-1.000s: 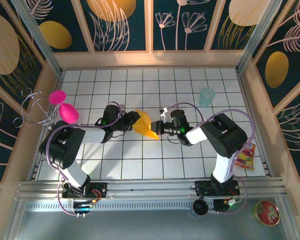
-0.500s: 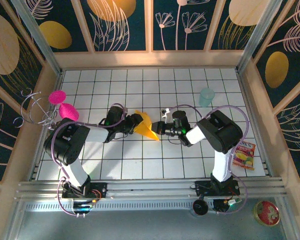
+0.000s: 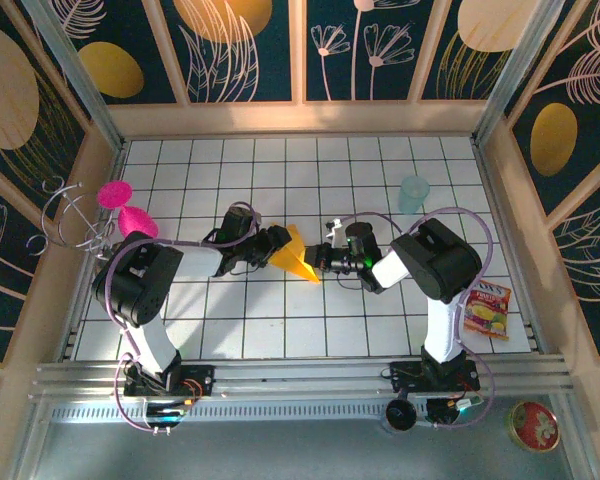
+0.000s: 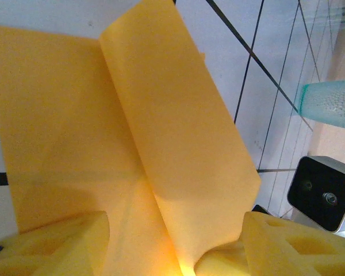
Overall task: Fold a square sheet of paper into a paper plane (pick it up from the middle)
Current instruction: Fourth fold the wing at the center of the table.
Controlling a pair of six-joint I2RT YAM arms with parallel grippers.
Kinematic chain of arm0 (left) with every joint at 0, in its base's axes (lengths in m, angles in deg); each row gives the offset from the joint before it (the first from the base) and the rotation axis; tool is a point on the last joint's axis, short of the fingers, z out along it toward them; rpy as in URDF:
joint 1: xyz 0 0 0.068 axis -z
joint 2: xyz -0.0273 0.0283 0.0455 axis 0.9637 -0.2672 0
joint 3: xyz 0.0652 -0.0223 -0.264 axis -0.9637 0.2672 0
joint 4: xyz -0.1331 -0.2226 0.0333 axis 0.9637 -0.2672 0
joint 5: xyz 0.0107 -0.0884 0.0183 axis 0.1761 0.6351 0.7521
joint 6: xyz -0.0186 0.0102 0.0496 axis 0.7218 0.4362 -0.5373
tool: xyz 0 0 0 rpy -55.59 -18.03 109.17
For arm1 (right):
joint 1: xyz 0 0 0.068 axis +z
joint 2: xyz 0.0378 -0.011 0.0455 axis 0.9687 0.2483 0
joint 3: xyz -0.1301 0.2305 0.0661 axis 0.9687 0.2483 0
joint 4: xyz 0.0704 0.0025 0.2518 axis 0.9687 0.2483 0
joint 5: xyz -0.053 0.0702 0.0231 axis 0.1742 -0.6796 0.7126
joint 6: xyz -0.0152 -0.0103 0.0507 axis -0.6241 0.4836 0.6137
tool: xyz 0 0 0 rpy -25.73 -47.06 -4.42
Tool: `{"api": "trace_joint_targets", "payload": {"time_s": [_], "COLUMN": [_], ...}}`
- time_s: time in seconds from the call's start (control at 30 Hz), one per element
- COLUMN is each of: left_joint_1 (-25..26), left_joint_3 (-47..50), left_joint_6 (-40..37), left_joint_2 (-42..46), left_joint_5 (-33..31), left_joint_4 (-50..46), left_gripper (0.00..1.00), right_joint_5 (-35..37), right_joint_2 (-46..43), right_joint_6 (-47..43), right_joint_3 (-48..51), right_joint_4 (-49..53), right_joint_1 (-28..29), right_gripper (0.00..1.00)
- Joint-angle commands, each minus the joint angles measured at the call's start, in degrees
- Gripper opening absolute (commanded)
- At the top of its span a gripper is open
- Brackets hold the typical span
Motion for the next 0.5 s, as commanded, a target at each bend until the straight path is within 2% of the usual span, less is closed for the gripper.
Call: {"api": "trace_joint_targets", "payload": {"time_s": [0.0,0.23,0.47], "left_joint_1": [0.40,0.74,1.05], "left_joint_3": [-1.68,-4.37,-7.15], "left_joint_6": [-2.70,-4.40,-7.06], "left_joint_2": [-2.00,-3.75,-5.91], "left_joint_5": [-2.73,-5.99,-10.83], "left_joint_4": [-5.66,-13.88,-23.06], "left_gripper": [0.62,0.54,0.53], "right_joint_5": [-1.28,-2.23,-2.45], "right_joint_2": [1.03,1.77,1.11], "right_joint_6": [0.98,1.36,0.89], "right_joint_3": [-0.24,-1.05,-1.41], "right_joint_4": [-1.23,-0.31,1.11], "right_joint_1": [-0.58,-0.57,-0.66], "right_gripper": [0.00,0.00,0.01]}}
